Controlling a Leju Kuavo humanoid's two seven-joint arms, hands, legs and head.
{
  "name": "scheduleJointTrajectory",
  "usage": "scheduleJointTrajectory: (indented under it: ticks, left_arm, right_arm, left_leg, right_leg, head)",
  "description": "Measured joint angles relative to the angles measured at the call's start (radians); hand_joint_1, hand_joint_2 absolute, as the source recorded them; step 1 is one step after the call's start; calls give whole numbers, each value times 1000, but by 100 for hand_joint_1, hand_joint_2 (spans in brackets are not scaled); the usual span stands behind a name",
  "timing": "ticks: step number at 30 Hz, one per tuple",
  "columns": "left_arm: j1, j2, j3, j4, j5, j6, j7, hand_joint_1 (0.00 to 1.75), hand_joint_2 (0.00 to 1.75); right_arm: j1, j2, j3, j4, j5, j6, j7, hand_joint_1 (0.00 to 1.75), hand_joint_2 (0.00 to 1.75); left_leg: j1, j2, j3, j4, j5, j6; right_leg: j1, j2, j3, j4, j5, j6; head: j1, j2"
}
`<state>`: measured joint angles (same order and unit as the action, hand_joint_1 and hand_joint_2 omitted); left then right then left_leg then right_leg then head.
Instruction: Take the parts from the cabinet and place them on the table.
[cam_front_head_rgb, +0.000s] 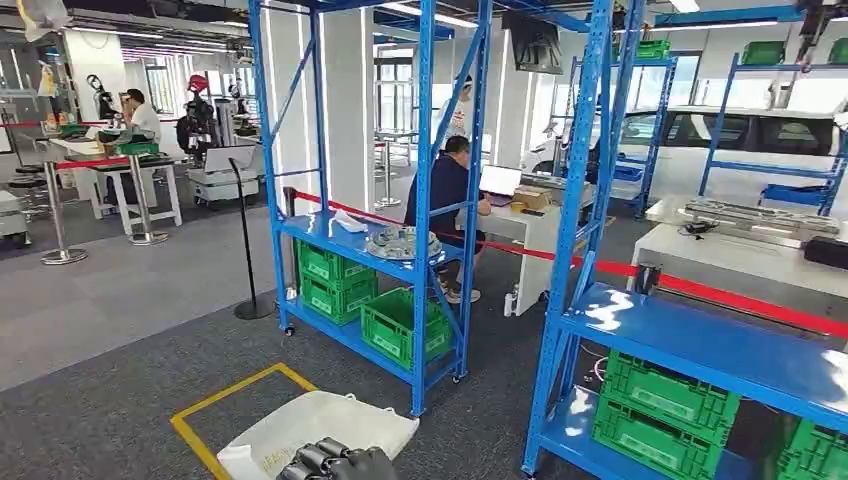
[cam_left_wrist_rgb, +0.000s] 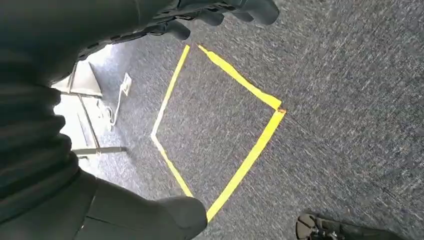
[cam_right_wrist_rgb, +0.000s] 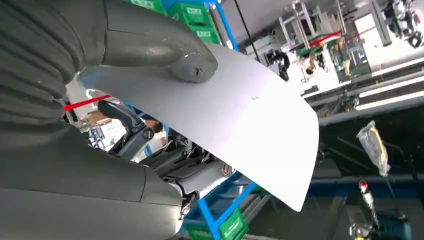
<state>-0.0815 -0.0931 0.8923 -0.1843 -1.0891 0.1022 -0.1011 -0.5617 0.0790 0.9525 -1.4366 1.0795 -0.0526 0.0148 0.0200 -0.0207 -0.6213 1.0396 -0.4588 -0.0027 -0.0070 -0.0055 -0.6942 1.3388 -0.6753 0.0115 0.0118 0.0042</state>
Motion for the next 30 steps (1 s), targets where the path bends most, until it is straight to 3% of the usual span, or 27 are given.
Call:
scheduleJointTrajectory:
  ticks: [1, 2, 4, 5, 6, 7, 9, 10, 11, 12, 13, 15, 16, 17, 18, 19, 20, 21, 22, 25, 26, 27, 28, 30]
  left_arm:
    - [-1, 2, 0, 0, -2, -3, 8, 0, 175]
    - [-2, 4, 0, 0, -4, -6, 13, 0, 175]
    - [-6, 5, 0, 0, -7, -7, 23, 0, 175]
    - [-8, 4, 0, 0, -7, -7, 23, 0, 175]
    - [-9, -1, 0, 0, -7, -7, 23, 0, 175]
    - [-11, 3, 0, -1, -4, -6, 22, 0, 175]
    - [-8, 3, 0, -1, 1, -4, 13, 0, 175]
    - [-8, 4, 0, -1, 2, -3, 11, 0, 175]
    - [-7, 4, 0, 0, 2, -1, 7, 0, 175]
    - [-8, 4, 0, 0, 2, 0, 5, 0, 175]
    - [-12, 5, 0, 0, 2, 1, 4, 0, 175]
    - [-16, 8, 0, 0, 2, 1, 4, 0, 175]
    - [-16, 9, 0, 0, 2, 1, 4, 0, 175]
    - [-15, 9, 0, 0, 2, 1, 4, 0, 175]
    - [-16, 10, 0, 0, 2, 1, 4, 0, 175]
    - [-16, 10, 0, -1, 2, 1, 4, 0, 175]
    - [-19, 11, 0, -2, 2, 1, 4, 0, 175]
    - [-24, 8, 0, -1, 2, 0, 4, 0, 175]
    - [-27, 10, 0, -3, 2, 0, 4, 0, 175]
    - [-26, 13, 0, -2, 2, -6, 5, 0, 175]
    - [-25, 13, -1, -2, 2, -6, 5, 0, 175]
    - [-26, 14, -1, -2, 2, -7, 5, 0, 175]
    - [-28, 16, -1, -3, 3, -7, 5, 0, 175]
    - [-28, 18, 0, -3, 4, -7, 5, 0, 175]
  right_arm:
    - [0, -3, 0, 0, 0, 0, 2, 175, 175]
    - [-1, -6, 0, 0, 0, -1, 2, 175, 175]
    - [-7, -8, -2, 0, 0, -3, 1, 175, 175]
    - [-12, -10, -3, 1, -1, -5, -1, 175, 175]
    - [-15, -10, -3, 2, -2, -8, -8, 175, 175]
    - [-17, -11, -3, 5, -3, -12, -13, 175, 175]
    - [-17, -14, -4, 11, -5, -21, -22, 175, 175]
    - [-17, -14, -4, 12, -4, -24, -23, 175, 175]
    - [-17, -14, -5, 14, -3, -28, -24, 175, 175]
    - [-17, -14, -5, 15, -2, -32, -27, 175, 175]
    - [-15, -16, -5, 16, -2, -34, -27, 175, 175]
    - [-8, -21, -5, 22, -1, -34, -29, 175, 175]
    - [-7, -23, -5, 25, 0, -35, -29, 175, 175]
    - [-7, -24, -5, 27, 0, -35, -29, 175, 175]
    - [-7, -24, -5, 30, 1, -37, -33, 175, 175]
    - [-7, -24, -5, 32, 1, -39, -38, 175, 175]
    - [-8, -24, -5, 33, 1, -40, -41, 175, 175]
    - [-9, -24, -6, 35, 1, -41, -41, 175, 175]
    - [-10, -24, -6, 37, 1, -41, -42, 175, 175]
    - [-14, -24, -6, 43, -1, -43, -43, 175, 175]
    - [-15, -23, -6, 45, -1, -44, -45, 175, 175]
    - [-16, -23, -6, 47, -2, -46, -47, 175, 175]
    - [-16, -24, -6, 49, -2, -47, -47, 175, 175]
    - [-13, -26, -7, 59, -4, -49, -52, 175, 175]
  left_leg:
    - [-3, -12, -1, 0, 1, 2]
    - [-4, -23, -1, 0, 2, 2]
    - [-7, -49, 1, 1, 5, -1]
    - [-4, -58, -1, 0, 7, -3]
    - [-7, -64, -5, 1, 10, -10]
    - [0, -77, -9, -1, 14, -17]
    - [5, -90, -11, -10, 22, -31]
    - [-2, -98, -11, -15, 26, -38]
    - [-1, -62, -22, 2, 17, -35]
    - [-4, -25, -40, 41, -13, -36]
    - [-4, -4, -72, 109, -51, -41]
    - [-2, 10, -138, 256, -113, -50]
    - [0, 13, -148, 282, -114, -53]
    - [3, 16, -133, 259, -95, -56]
    - [5, 21, -96, 197, -61, -59]
    - [6, 33, -39, 102, -21, -61]
    - [6, 63, 17, 7, 5, -64]
    - [-3, 87, 28, -6, -14, -52]
    - [0, 76, 23, -9, -7, -39]
    - [-2, 50, 16, -9, -4, -23]
    - [4, 42, 18, -14, 1, -15]
    - [4, 32, 16, -14, 3, -10]
    - [4, 25, 14, -14, 4, -6]
    - [1, 4, 8, -13, 6, -2]
  right_leg:
    - [1, 1, -12, 15, 10, -5]
    - [3, 4, 1, -20, 41, -11]
    - [12, 24, 86, -198, 138, -31]
    - [16, 62, 127, -285, 169, -44]
    - [18, 80, 129, -300, 160, -47]
    - [25, 70, 129, -306, 167, -46]
    - [30, 54, 128, -310, 170, -51]
    - [21, 44, 133, -324, 179, -55]
    - [17, 29, 141, -336, 187, -57]
    - [16, 20, 142, -340, 190, -64]
    - [16, 8, 141, -340, 190, -65]
    - [17, -19, 139, -338, 188, -67]
    - [16, -31, 137, -337, 188, -66]
    - [14, -42, 136, -335, 186, -64]
    - [13, -50, 136, -333, 184, -61]
    - [10, -61, 136, -329, 181, -56]
    - [9, -69, 137, -321, 176, -49]
    - [19, -75, 133, -317, 171, -41]
    - [19, -80, 133, -314, 168, -36]
    - [18, -102, 139, -317, 168, -23]
    - [12, -81, 137, -308, 159, -13]
    - [9, -34, 121, -267, 128, -8]
    - [8, -11, 89, -199, 89, -5]
    - [8, 0, 7, -33, 21, -5]
  head:
    - [0, 0]
    - [0, 0]
    - [0, 0]
    - [0, 0]
    - [-3, 0]
    - [5, 0]
    - [2, 0]
    - [1, 0]
    - [2, 0]
    - [-3, 0]
    - [-3, 0]
    - [-5, 0]
    - [-4, 0]
    - [-5, 0]
    - [-5, 0]
    - [-5, 0]
    - [-5, 0]
    - [-6, 0]
    - [-4, 0]
    - [-3, 0]
    - [-2, 0]
    - [-2, 0]
    - [-1, 0]
    - [0, 0]
